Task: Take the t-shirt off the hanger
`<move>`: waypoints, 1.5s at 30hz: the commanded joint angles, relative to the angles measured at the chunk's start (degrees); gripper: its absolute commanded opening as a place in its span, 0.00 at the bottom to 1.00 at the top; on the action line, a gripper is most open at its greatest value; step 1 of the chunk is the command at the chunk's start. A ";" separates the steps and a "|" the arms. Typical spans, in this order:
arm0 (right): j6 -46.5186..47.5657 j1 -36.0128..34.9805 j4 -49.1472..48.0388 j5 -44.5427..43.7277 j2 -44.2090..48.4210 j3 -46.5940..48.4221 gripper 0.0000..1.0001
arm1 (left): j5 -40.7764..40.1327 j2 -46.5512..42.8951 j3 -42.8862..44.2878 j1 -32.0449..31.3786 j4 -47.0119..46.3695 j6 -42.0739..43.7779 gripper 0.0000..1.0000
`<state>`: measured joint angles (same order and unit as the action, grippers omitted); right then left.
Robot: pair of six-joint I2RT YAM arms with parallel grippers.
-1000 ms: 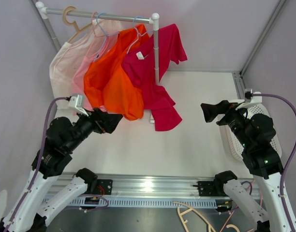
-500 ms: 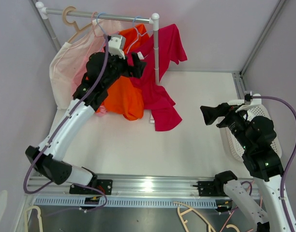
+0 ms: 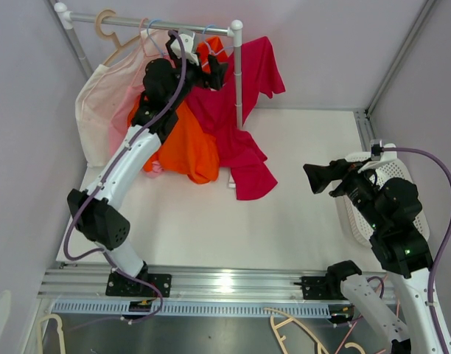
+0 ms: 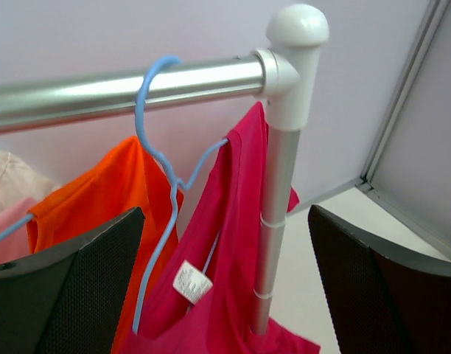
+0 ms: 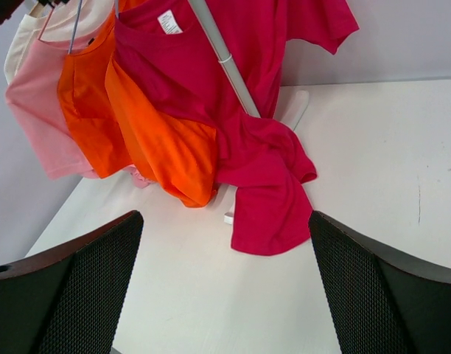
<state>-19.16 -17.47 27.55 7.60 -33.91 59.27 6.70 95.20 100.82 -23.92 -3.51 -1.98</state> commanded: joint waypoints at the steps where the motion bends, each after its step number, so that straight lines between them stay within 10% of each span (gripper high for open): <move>1: 1.58 -0.10 1.10 0.31 0.16 2.34 1.00 | -1.05 4.37 5.08 0.89 -4.24 -0.39 0.96; 11: 1.32 -0.10 3.30 0.67 0.78 4.10 1.00 | -0.46 16.42 18.97 2.91 -3.08 -6.88 0.62; 15: 1.67 -0.10 4.52 0.05 1.39 4.10 0.99 | 1.30 17.92 21.44 3.53 -2.56 -9.97 0.03; 32: -0.70 -0.10 4.53 2.68 0.17 0.85 0.99 | -16.76 0.35 19.08 2.65 12.54 -18.66 0.01; 38: -2.11 -0.45 1.73 17.59 -6.59 1.12 0.99 | -24.28 -13.00 2.48 2.13 22.41 -33.78 0.01; 45: -2.47 -8.09 -3.39 15.97 -6.87 -0.82 1.00 | -22.54 -38.13 -34.35 -4.63 -0.40 -37.73 0.01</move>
<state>-21.43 -23.14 28.01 22.35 -41.78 57.95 -16.34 64.27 73.91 -26.02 9.76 -34.41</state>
